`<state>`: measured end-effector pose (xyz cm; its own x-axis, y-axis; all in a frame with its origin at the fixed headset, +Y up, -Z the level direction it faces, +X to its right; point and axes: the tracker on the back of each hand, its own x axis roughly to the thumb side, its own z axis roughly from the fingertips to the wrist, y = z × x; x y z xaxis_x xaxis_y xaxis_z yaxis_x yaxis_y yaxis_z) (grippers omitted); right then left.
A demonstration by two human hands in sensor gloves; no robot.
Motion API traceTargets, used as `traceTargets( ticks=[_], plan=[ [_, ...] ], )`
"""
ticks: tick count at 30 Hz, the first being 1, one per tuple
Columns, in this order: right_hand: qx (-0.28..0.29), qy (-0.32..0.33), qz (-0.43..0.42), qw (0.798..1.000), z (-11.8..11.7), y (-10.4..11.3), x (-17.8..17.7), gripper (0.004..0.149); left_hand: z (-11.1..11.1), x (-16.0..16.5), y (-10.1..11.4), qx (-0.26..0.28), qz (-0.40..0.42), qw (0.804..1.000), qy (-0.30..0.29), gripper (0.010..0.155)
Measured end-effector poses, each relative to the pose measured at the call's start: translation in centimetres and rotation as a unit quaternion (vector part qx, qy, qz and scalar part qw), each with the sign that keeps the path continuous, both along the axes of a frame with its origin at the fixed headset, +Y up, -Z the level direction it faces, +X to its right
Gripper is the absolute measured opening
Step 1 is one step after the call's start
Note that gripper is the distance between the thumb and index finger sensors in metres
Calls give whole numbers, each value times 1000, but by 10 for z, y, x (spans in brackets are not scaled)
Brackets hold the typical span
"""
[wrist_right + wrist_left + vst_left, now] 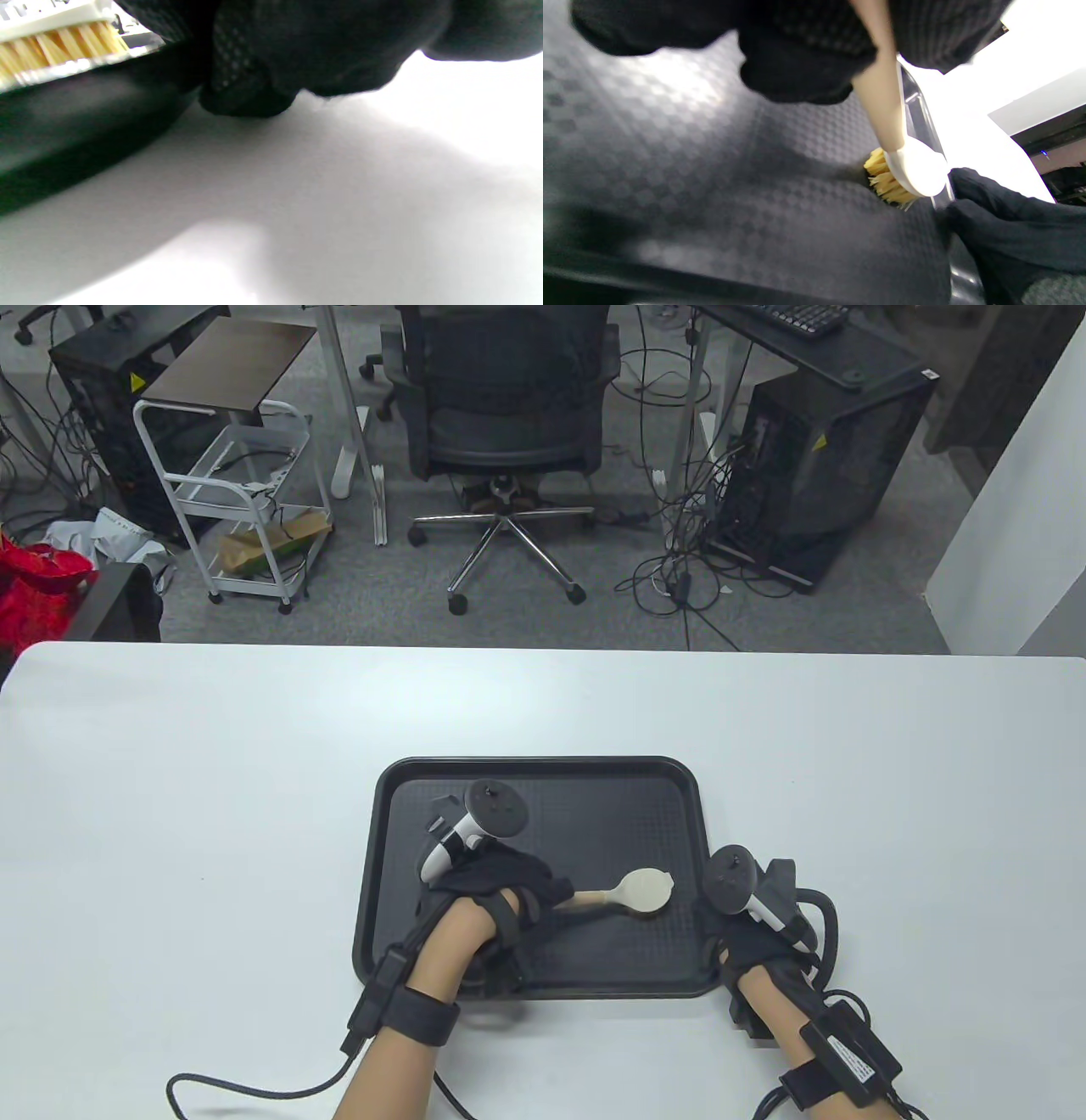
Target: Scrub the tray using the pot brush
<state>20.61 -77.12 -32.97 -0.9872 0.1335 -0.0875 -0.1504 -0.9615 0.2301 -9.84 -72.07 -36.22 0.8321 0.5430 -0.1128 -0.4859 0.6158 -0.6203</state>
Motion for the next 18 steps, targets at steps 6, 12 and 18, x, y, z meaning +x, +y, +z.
traceTargets(
  ticks=[6,12,18],
  plan=[
    [0,0,0,1000,0,0,0,60,-2,-21,4,-20,-21,1000,6,59],
    [-1,0,0,1000,0,0,0,60,-2,-44,7,-40,-37,998,14,59],
    [-1,0,0,1000,0,0,0,60,-1,-72,14,-50,-56,997,33,59]
  ],
)
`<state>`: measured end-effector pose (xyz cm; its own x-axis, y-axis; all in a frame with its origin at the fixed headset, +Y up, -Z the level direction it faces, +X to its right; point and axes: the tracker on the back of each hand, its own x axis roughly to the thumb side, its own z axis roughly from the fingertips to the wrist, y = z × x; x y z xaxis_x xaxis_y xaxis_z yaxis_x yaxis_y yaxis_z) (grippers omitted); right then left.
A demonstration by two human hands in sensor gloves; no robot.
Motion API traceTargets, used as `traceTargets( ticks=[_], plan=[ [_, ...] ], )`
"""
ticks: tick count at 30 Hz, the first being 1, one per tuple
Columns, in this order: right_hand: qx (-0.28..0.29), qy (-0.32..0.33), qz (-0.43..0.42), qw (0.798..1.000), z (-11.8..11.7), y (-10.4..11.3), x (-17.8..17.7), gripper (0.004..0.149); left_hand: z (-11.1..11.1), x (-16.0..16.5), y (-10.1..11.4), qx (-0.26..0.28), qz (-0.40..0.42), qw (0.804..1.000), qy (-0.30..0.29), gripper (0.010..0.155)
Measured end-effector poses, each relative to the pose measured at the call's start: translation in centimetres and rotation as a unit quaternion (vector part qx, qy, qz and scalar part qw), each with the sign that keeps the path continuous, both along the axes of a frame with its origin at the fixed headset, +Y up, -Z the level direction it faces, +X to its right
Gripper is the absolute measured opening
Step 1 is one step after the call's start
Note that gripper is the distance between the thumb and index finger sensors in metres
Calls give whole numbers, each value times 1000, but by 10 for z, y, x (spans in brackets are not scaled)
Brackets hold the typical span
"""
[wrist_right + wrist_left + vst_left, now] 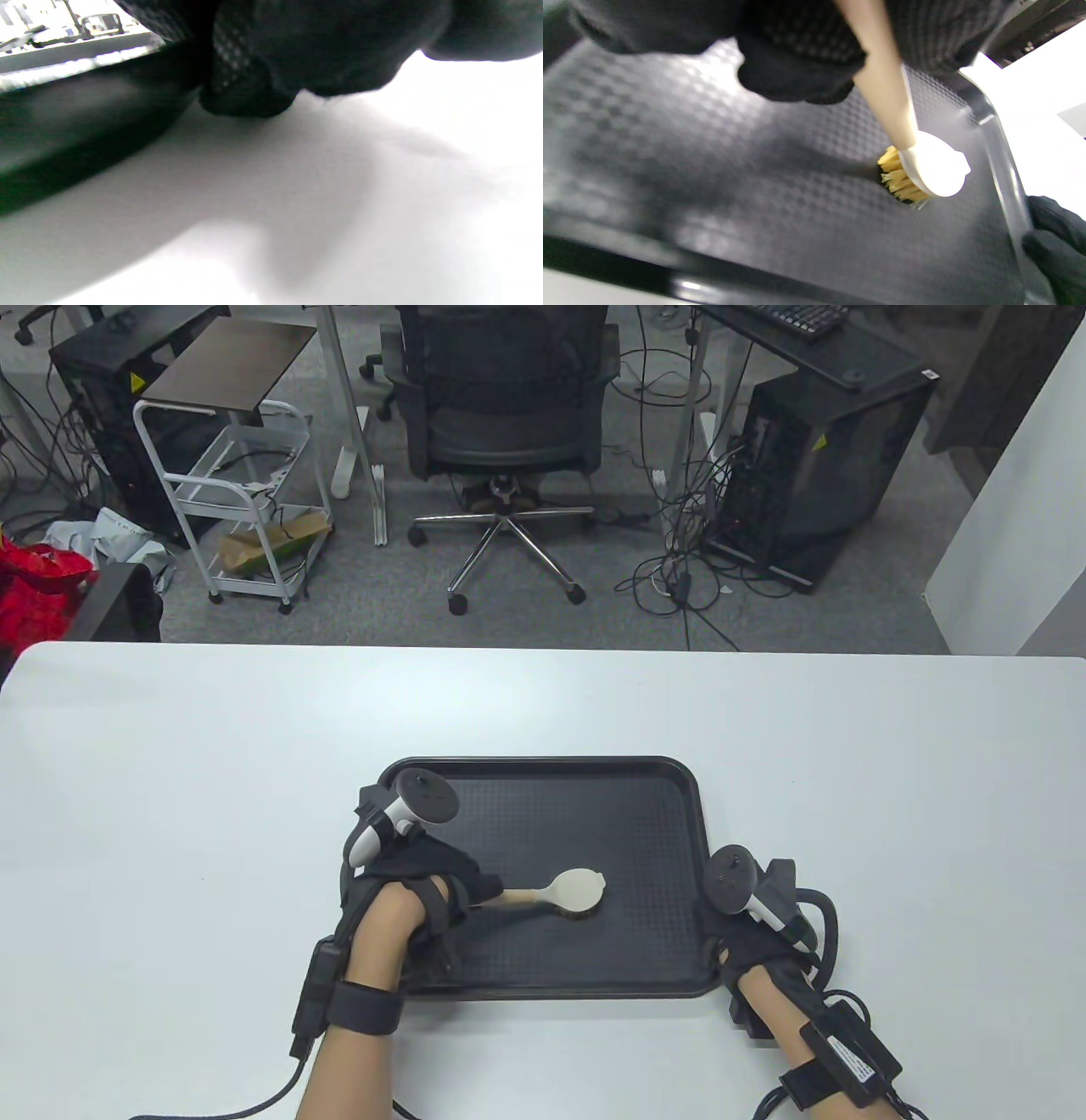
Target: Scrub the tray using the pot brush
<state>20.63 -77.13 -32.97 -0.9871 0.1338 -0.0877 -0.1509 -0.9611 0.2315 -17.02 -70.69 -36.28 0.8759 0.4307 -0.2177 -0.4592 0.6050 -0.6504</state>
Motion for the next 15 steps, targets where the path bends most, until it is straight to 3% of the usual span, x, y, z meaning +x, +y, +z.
traceTargets(
  ticks=[15],
  plan=[
    [0,0,0,1000,0,0,0,60,11,-86,4,-5,12,995,96,59]
  ],
)
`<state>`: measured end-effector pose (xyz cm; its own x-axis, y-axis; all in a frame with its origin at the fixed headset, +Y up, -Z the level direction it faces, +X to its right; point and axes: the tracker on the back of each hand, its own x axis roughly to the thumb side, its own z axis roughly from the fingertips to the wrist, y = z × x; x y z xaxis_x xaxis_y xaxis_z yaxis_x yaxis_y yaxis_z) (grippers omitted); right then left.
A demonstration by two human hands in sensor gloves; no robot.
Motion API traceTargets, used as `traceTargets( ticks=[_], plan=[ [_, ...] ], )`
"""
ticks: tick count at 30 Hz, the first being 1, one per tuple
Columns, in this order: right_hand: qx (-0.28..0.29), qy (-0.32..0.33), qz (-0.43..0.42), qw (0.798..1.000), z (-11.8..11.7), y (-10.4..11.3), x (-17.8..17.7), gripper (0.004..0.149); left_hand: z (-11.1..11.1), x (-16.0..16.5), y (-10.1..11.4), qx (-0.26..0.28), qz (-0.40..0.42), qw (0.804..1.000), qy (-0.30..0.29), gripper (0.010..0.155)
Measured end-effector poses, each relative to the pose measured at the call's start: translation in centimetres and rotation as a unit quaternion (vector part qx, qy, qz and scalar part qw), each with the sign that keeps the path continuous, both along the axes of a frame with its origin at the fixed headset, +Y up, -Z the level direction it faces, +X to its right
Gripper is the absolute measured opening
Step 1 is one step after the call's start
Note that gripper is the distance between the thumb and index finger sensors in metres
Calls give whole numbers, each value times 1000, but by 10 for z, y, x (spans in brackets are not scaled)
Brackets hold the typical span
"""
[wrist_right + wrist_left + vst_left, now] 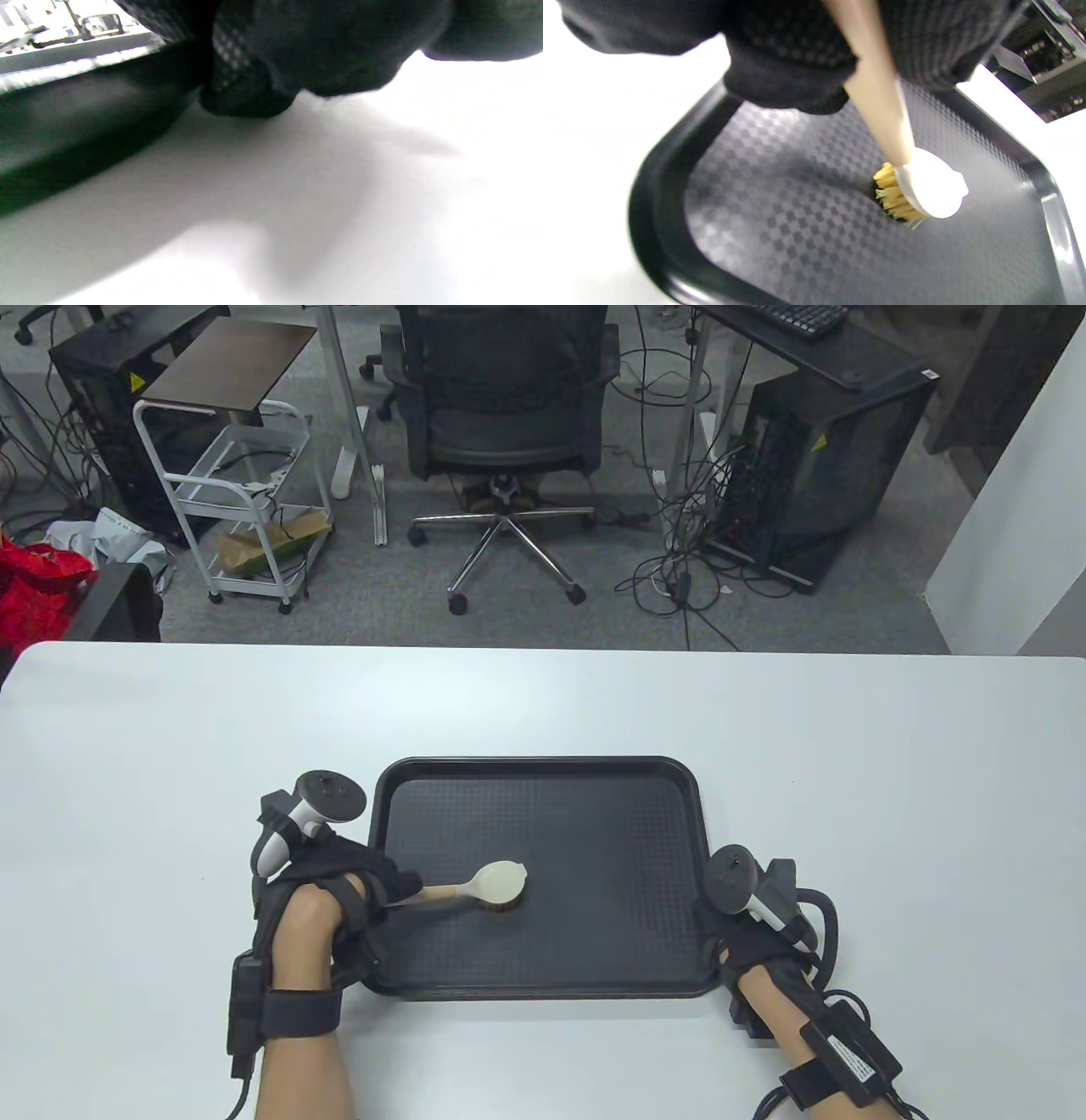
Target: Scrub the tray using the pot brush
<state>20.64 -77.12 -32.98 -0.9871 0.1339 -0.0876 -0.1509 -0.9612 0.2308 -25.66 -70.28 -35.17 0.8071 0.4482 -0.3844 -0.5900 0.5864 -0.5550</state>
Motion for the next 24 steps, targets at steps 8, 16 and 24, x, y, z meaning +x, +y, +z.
traceTargets(
  ticks=[8,16,24],
  plan=[
    [0,0,1,1000,0,0,0,60,13,-50,-5,-1,34,997,67,58],
    [0,0,1,1000,0,0,0,60,29,-85,0,10,39,993,115,56],
    [-1,0,0,1000,0,0,0,60,36,-95,9,36,62,990,121,56]
  ],
)
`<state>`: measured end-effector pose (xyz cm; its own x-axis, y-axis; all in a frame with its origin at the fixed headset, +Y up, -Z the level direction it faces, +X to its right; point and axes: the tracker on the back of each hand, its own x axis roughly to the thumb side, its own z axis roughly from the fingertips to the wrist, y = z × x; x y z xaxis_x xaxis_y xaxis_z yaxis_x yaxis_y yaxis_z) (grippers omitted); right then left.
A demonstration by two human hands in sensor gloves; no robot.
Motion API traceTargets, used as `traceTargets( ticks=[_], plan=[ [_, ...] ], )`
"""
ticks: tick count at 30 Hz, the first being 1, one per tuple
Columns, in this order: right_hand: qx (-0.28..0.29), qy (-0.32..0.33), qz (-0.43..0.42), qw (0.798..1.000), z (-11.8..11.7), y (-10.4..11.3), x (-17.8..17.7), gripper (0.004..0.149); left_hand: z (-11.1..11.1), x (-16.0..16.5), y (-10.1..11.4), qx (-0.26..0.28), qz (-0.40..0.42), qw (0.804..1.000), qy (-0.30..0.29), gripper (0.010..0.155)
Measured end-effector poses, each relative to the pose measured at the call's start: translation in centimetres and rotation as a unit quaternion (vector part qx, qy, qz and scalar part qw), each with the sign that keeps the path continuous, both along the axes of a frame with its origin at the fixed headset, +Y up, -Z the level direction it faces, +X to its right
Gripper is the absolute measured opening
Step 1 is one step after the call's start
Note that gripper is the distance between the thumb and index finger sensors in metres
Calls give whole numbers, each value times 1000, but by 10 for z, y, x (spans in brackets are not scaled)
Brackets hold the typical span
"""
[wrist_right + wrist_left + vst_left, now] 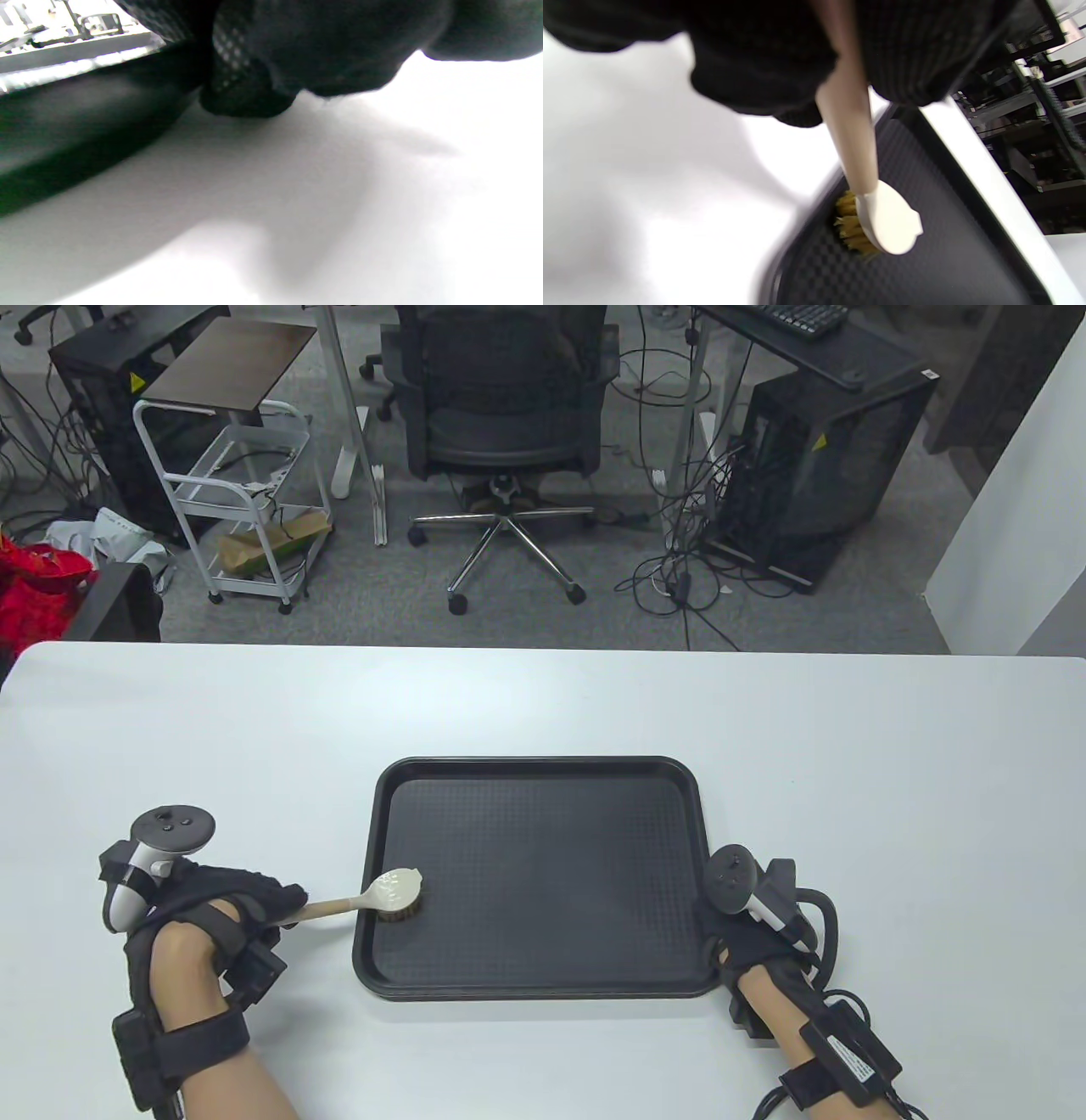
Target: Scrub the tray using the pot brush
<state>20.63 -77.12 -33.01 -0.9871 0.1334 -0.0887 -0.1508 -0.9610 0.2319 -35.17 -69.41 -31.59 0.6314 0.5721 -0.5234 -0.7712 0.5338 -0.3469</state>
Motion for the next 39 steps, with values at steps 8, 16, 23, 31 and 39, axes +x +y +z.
traceTargets(
  ticks=[8,16,23,31,39],
  plan=[
    [1,0,3,1000,0,0,0,60,-35,110,17,57,44,981,-182,58],
    [1,0,3,1000,0,0,0,60,-46,210,-3,57,77,954,-286,59],
    [1,0,3,1000,0,0,0,60,-43,255,-19,56,44,948,-311,59],
    [2,0,4,1000,0,0,0,60,-40,273,-27,49,30,942,-331,58],
    [2,1,2,1000,0,0,0,60,-38,282,-27,55,8,943,-327,58]
  ],
)
